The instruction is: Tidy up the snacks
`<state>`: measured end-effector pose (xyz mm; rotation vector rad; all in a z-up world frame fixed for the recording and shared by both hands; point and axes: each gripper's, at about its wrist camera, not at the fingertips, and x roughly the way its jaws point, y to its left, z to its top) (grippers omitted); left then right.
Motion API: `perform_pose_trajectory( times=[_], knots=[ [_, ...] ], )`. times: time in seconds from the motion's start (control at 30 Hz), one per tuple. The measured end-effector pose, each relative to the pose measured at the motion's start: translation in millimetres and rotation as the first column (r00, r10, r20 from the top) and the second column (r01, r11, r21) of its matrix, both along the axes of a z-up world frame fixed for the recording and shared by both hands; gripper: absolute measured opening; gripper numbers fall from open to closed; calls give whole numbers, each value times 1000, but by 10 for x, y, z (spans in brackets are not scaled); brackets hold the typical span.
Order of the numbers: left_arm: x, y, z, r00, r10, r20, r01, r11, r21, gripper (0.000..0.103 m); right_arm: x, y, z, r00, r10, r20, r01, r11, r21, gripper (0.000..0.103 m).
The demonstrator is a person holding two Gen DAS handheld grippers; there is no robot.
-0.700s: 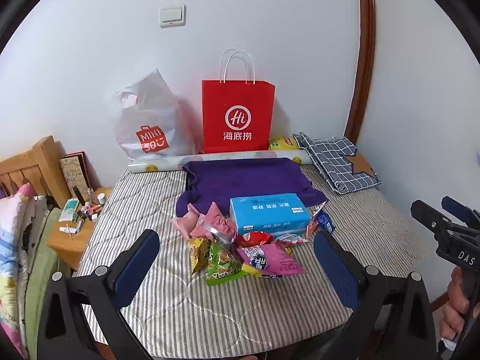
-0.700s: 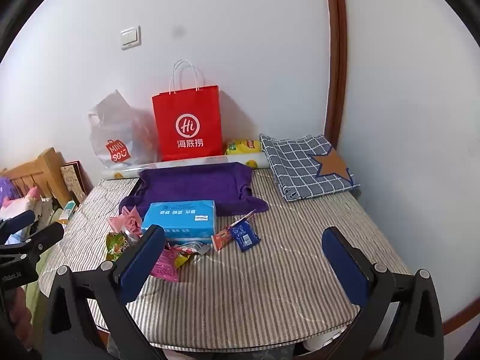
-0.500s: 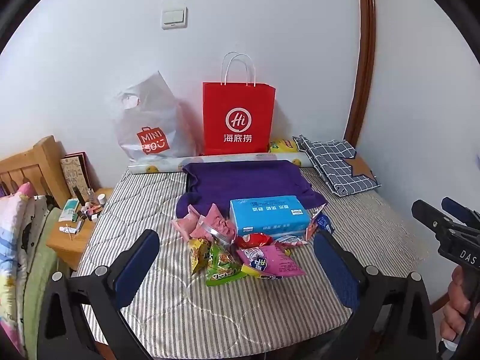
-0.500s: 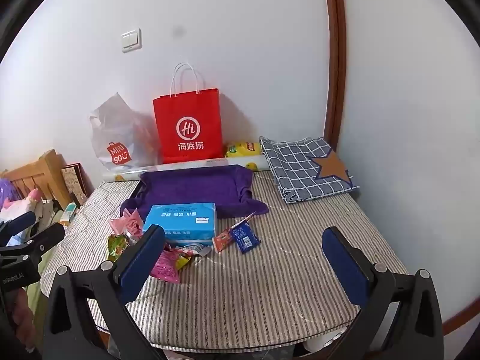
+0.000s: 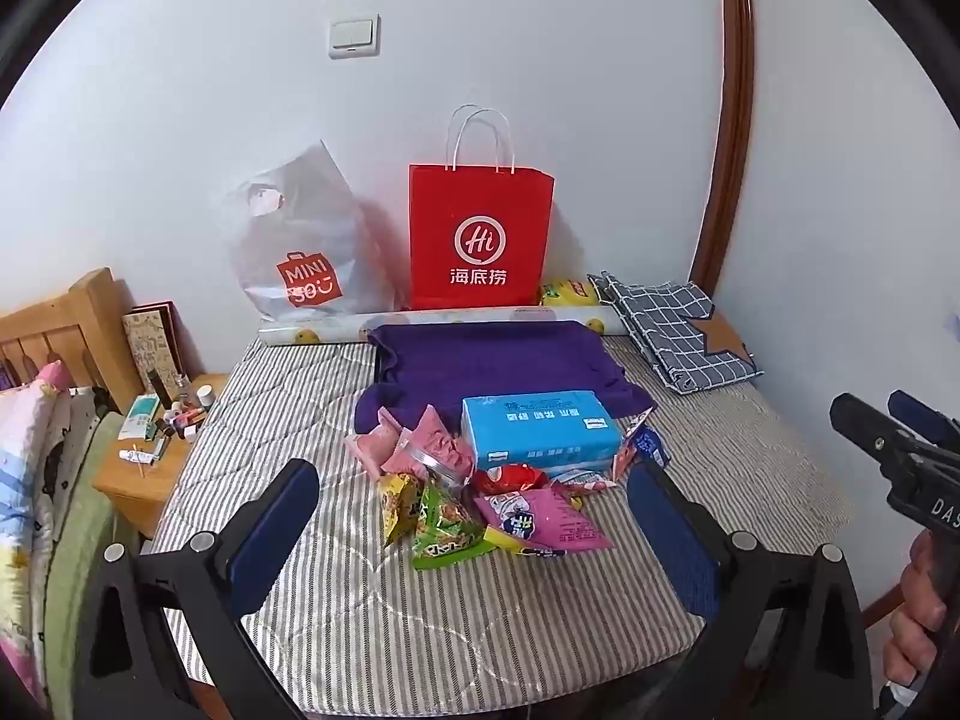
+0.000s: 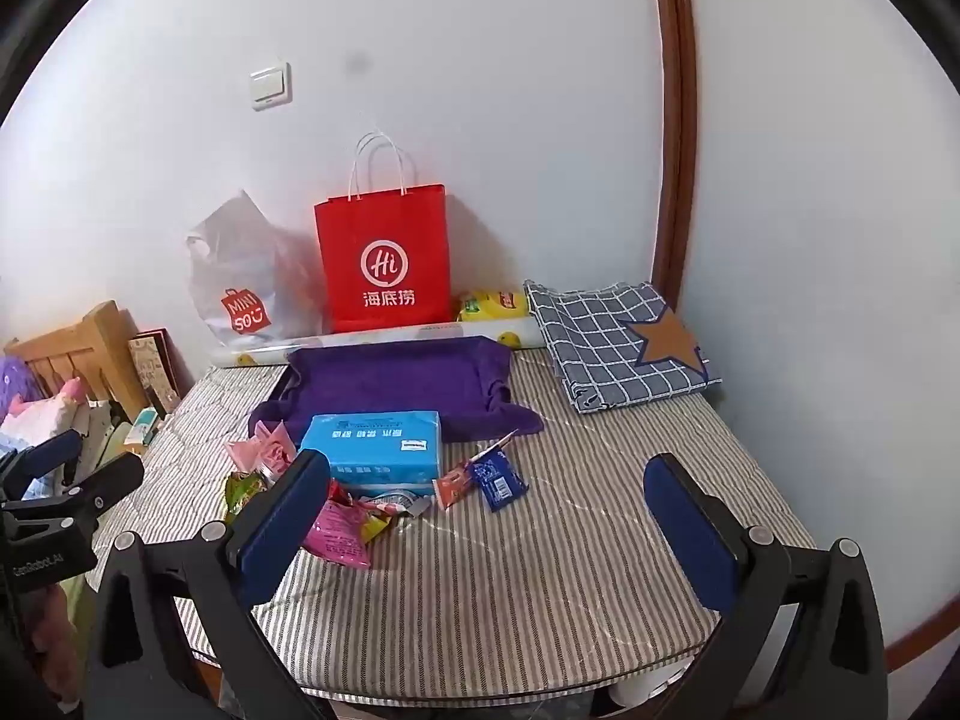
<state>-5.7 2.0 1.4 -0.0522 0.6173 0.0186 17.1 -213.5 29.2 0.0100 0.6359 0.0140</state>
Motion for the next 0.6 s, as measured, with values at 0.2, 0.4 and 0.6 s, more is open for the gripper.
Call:
perform_pose_trajectory(
  times=[0.2, 0.4, 0.6],
  knots=[
    [5, 6, 3, 1000, 0, -1, 0, 1000, -1, 103, -3, -18, 10, 1000, -3, 2, 3, 1000, 8, 103],
    [11, 8, 11, 1000, -3, 0, 3, 1000, -1, 103, -12, -8, -1, 1000, 3, 5, -3, 1000, 10, 103],
    [19, 10, 27, 1000, -7, 2, 7, 1000, -1, 103, -8, 20, -10, 1000, 6, 6, -6, 1000, 10, 103]
  ],
)
